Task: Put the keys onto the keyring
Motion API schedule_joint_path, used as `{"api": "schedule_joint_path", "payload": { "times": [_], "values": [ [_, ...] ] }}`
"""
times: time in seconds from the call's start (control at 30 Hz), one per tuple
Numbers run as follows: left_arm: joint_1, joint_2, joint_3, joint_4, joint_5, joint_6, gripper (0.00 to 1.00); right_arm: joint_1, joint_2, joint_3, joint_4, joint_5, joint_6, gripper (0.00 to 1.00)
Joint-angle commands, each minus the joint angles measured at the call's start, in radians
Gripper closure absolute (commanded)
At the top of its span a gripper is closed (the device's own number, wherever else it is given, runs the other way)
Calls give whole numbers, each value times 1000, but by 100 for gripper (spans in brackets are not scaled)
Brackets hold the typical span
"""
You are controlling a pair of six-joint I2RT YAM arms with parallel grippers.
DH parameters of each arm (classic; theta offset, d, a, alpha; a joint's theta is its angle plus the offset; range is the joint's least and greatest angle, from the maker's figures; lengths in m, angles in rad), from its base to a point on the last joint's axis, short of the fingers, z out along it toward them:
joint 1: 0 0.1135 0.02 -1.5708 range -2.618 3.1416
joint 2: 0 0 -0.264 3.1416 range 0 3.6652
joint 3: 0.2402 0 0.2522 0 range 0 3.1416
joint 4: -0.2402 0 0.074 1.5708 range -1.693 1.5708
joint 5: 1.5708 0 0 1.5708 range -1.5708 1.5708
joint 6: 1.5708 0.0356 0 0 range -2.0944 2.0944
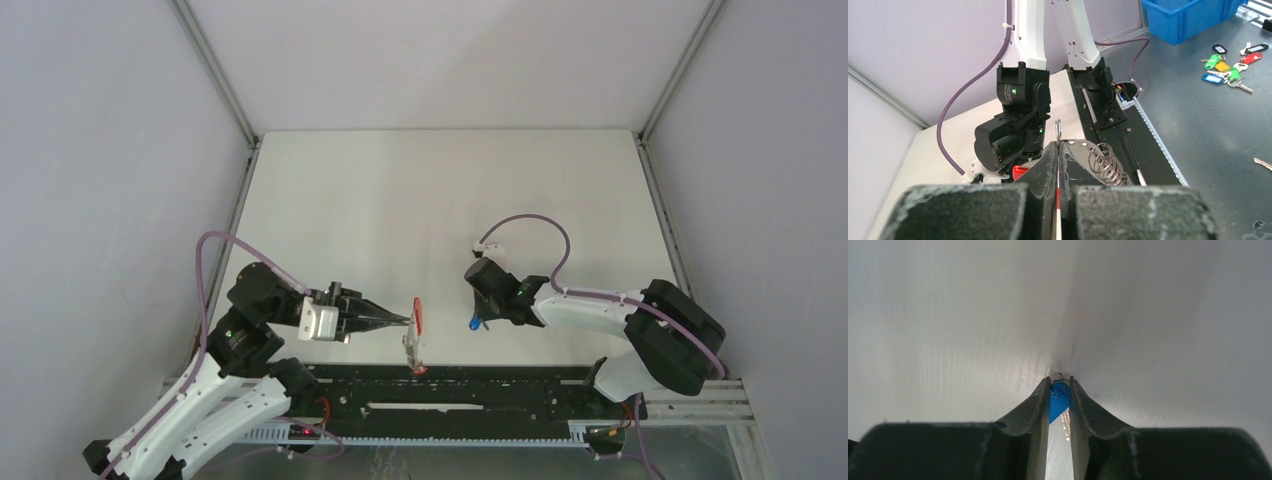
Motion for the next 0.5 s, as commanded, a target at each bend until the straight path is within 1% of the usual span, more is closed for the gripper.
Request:
{"api": "schedule_joint_path", "payload": {
  "times": [0.0,0.27,0.4,0.47],
  "values": [
    [5,-10,36,26,-18,3,100,0,12,-7,21,19,9,75],
    [4,-10,36,26,-14,-3,100,-2,4,-7,28,18,1,81],
    [5,-11,35,26,-16,-1,100,-2,4,-7,25,18,2,91],
    [5,-10,36,22,-16,-1,100,-1,4,-7,20,21,2,99]
  ]
}}
